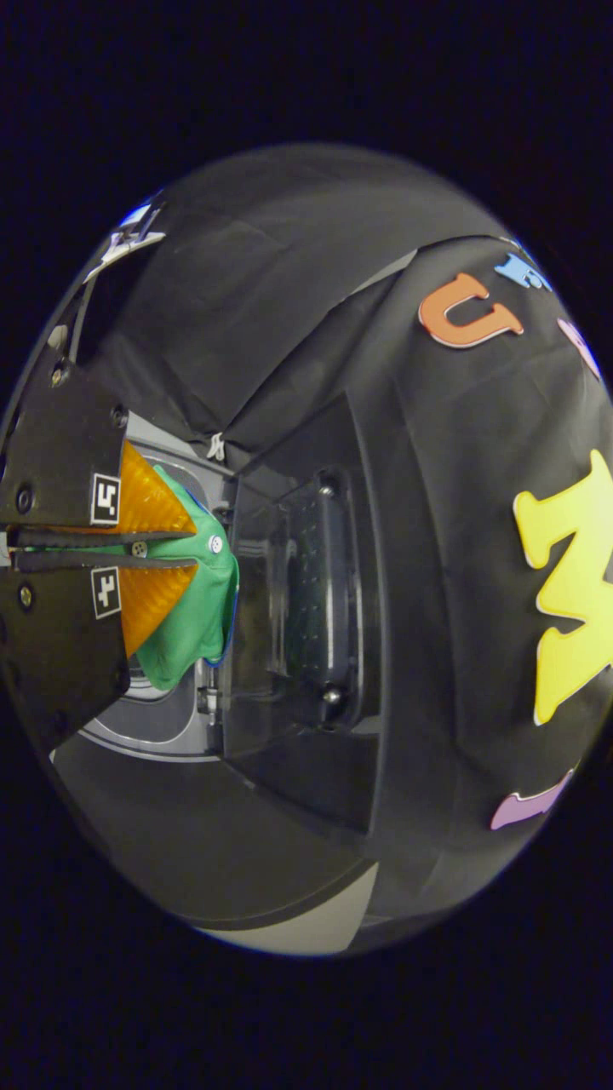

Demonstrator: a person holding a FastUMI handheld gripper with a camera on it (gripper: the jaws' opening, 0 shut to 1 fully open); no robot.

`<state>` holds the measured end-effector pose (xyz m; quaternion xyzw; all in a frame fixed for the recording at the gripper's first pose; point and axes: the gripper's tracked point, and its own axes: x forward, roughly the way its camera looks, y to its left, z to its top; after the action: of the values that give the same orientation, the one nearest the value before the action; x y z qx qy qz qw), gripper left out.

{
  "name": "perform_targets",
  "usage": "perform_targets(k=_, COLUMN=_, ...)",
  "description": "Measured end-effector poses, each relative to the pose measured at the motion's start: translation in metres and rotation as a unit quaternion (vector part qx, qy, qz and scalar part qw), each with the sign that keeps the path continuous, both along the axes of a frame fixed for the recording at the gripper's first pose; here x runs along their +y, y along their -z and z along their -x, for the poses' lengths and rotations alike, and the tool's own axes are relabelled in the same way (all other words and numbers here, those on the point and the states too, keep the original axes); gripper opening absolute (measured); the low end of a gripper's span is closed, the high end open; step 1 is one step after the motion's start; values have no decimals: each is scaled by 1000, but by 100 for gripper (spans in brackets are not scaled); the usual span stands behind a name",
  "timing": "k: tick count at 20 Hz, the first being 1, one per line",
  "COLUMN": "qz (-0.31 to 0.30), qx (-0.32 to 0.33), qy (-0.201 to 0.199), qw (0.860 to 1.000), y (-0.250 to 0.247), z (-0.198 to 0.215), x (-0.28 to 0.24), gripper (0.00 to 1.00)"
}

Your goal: Put the clothes into the washing machine and then close the washing machine lid.

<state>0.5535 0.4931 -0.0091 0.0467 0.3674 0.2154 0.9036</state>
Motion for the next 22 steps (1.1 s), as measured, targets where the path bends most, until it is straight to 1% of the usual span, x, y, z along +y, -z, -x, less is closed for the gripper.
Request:
perform_targets(k=4, qz=18, qx=40, qy=9, qw=999, y=31, z=1, x=-6, gripper=5)
perform_targets(k=7, qz=28, qx=62, qy=16, qw=998, y=43, z=4, x=-6, gripper=5)
perform_targets(k=15, qz=43, qx=73, qy=22, qw=996, y=49, z=10, x=-6, gripper=5)
perform_targets(k=22, qz=43, qx=75, qy=30, qw=996, y=50, z=10, x=-8, gripper=5)
